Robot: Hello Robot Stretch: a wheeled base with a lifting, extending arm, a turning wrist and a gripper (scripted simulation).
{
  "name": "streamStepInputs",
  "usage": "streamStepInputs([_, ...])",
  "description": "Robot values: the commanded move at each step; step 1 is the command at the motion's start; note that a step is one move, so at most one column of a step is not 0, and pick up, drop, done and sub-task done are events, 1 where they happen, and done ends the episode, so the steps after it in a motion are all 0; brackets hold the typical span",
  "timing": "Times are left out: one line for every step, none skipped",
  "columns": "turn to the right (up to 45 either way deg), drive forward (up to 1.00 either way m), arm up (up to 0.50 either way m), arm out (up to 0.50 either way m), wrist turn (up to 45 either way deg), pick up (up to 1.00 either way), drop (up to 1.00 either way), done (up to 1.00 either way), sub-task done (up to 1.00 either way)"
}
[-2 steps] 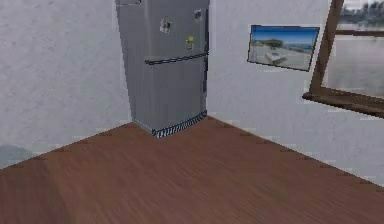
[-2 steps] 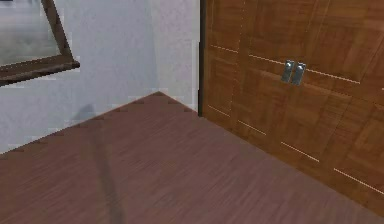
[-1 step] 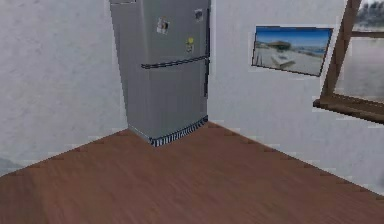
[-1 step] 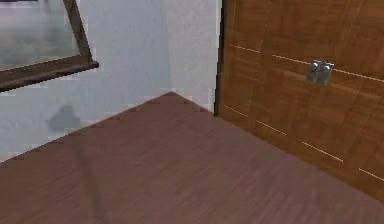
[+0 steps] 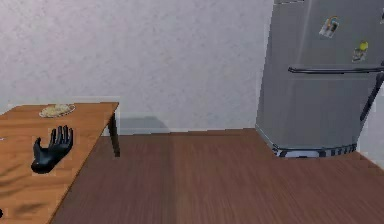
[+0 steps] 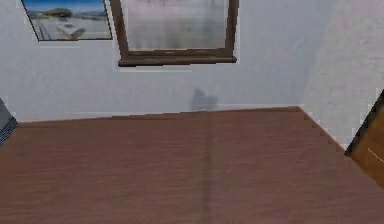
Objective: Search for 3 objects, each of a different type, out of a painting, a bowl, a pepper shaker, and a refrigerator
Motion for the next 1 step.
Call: streamStepInputs([-3.0, 0.0, 0.0, 0.0, 0.0, 0.0, 0.0, 0.0, 0.0])
